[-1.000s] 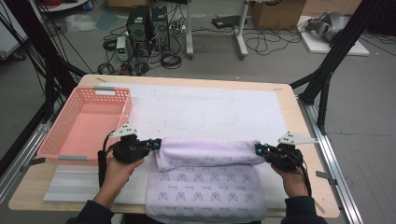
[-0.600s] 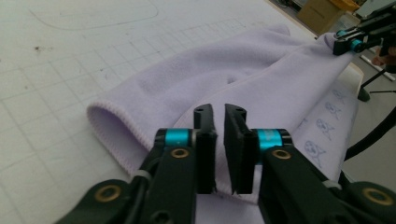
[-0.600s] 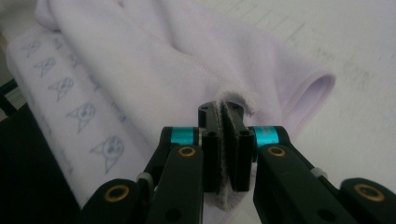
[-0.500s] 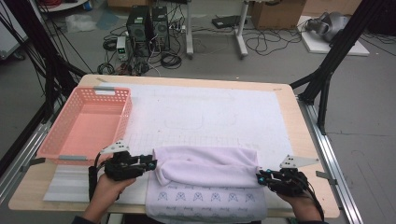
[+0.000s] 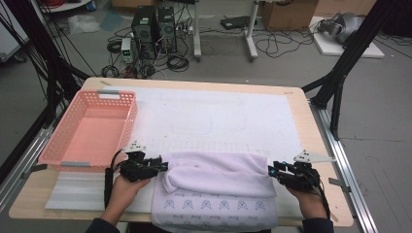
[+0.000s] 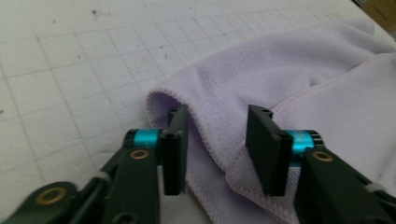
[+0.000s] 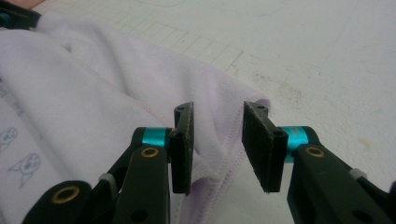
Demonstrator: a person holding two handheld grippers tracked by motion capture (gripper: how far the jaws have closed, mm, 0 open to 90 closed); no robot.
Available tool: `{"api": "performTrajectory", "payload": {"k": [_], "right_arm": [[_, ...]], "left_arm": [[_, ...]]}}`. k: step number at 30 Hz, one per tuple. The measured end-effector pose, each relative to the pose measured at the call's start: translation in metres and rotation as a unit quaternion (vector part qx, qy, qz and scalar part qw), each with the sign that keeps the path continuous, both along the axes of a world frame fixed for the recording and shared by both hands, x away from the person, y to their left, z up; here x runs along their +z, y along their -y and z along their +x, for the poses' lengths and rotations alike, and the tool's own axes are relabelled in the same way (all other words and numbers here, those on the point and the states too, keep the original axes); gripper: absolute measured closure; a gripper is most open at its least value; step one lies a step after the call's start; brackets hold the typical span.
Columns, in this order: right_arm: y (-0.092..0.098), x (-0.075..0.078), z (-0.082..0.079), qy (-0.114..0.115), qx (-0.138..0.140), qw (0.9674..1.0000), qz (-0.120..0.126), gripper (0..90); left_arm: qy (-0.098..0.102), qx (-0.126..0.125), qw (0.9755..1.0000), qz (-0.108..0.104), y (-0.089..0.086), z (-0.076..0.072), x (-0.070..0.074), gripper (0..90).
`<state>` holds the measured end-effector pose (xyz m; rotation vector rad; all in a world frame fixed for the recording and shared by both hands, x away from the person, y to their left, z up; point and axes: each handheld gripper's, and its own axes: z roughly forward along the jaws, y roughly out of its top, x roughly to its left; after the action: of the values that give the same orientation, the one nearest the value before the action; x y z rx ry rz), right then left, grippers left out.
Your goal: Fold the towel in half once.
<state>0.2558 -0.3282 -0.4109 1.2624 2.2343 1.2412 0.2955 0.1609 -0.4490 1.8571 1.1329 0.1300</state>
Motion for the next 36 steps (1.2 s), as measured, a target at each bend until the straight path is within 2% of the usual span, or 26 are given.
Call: {"api": "performTrajectory", "payload": {"k": [2, 3, 5, 7, 8, 10, 11, 12, 14, 15, 17, 18, 21, 22, 24, 25, 27, 28, 29, 30, 32, 33, 36], "right_arm": [[-0.001, -0.001, 0.000, 0.000, 0.002, 1.0000, -0.005, 63.6], [-0.001, -0.001, -0.001, -0.001, 0.000, 1.0000, -0.005, 63.6], [0.000, -0.004, 0.000, 0.003, -0.004, 1.0000, -0.005, 63.8], [0.001, -0.008, 0.002, 0.003, -0.018, 0.9998, -0.009, 63.8], [0.002, -0.010, 0.004, 0.008, -0.025, 0.9995, -0.015, 63.8], [0.004, -0.012, 0.007, 0.013, -0.047, 0.9986, -0.018, 63.2], [0.006, -0.013, 0.009, 0.017, -0.053, 0.9983, -0.017, 62.5], [0.007, -0.013, 0.011, 0.020, -0.058, 0.9980, -0.014, 61.2], [0.007, -0.012, 0.016, 0.024, -0.068, 0.9974, -0.006, 59.2], [0.007, -0.012, 0.020, 0.024, -0.071, 0.9971, -0.004, 58.3], [0.006, -0.013, 0.029, 0.021, -0.068, 0.9974, 0.011, 55.4], [0.004, -0.015, 0.034, 0.016, -0.059, 0.9980, 0.014, 54.7], [-0.013, -0.024, 0.049, -0.006, -0.031, 0.9995, 0.007, 53.5], [-0.019, -0.027, 0.052, -0.015, -0.024, 0.9995, -0.010, 60.0], [-0.029, -0.030, 0.057, -0.016, -0.020, 0.9967, -0.078, 84.4], [-0.031, -0.031, 0.058, 0.003, -0.021, 0.9939, -0.108, 85.8], [-0.029, -0.029, 0.060, 0.035, -0.042, 0.9889, -0.138, 86.4], [-0.026, -0.029, 0.063, 0.039, -0.052, 0.9886, -0.136, 86.2], [-0.023, -0.032, 0.067, 0.029, -0.057, 0.9907, -0.120, 85.2], [-0.023, -0.035, 0.068, 0.025, -0.060, 0.9914, -0.113, 81.9], [-0.023, -0.035, 0.068, 0.038, -0.068, 0.9890, -0.126, 69.5], [-0.022, -0.032, 0.067, 0.044, -0.074, 0.9888, -0.122, 68.8], [-0.009, -0.021, 0.063, 0.052, -0.068, 0.9941, -0.068, 62.4]], "left_arm": [[0.013, -0.002, 0.9999, 0.003, 0.000, 0.002, 0.000, 86.0], [0.019, 0.004, 0.9998, 0.003, -0.001, 0.003, 0.000, 86.8], [0.028, 0.033, 0.9990, 0.004, -0.008, 0.005, 0.003, 87.4], [0.030, 0.063, 0.9976, -0.007, -0.016, 0.008, 0.003, 87.5], [0.028, 0.070, 0.9971, -0.013, -0.019, 0.009, 0.003, 87.4], [0.027, 0.073, 0.9969, -0.011, -0.019, 0.010, 0.001, 87.0], [0.030, 0.080, 0.9963, -0.006, -0.019, 0.010, 0.001, 85.4], [0.030, 0.086, 0.9958, -0.005, -0.019, 0.010, 0.001, 79.4], [0.029, 0.098, 0.9946, -0.019, -0.022, 0.012, 0.001, 59.8], [0.031, 0.096, 0.9946, -0.024, -0.023, 0.012, 0.001, 54.8], [0.031, 0.096, 0.9943, -0.035, -0.025, 0.013, 0.000, 49.6], [0.034, 0.093, 0.9946, -0.032, -0.026, 0.014, 0.000, 46.9], [0.036, 0.091, 0.9948, -0.028, -0.025, 0.015, 0.000, 45.7], [0.037, 0.092, 0.9948, -0.026, -0.025, 0.015, -0.001, 45.6], [0.036, 0.087, 0.9954, -0.021, -0.026, 0.015, 0.000, 45.6], [0.037, 0.086, 0.9954, -0.020, -0.026, 0.014, 0.000, 45.7], [0.038, 0.087, 0.9953, -0.018, -0.026, 0.014, 0.000, 45.7], [0.038, 0.089, 0.9951, -0.018, -0.025, 0.015, 0.000, 45.7], [0.039, 0.091, 0.9949, -0.019, -0.025, 0.015, 0.000, 45.7], [0.040, 0.090, 0.9949, -0.019, -0.025, 0.015, 0.000, 45.6], [0.042, 0.089, 0.9949, -0.020, -0.026, 0.016, 0.001, 45.5], [0.045, 0.090, 0.9947, -0.023, -0.026, 0.017, 0.001, 45.4], [0.053, 0.092, 0.9936, -0.041, -0.026, 0.022, 0.001, 45.1]]}}
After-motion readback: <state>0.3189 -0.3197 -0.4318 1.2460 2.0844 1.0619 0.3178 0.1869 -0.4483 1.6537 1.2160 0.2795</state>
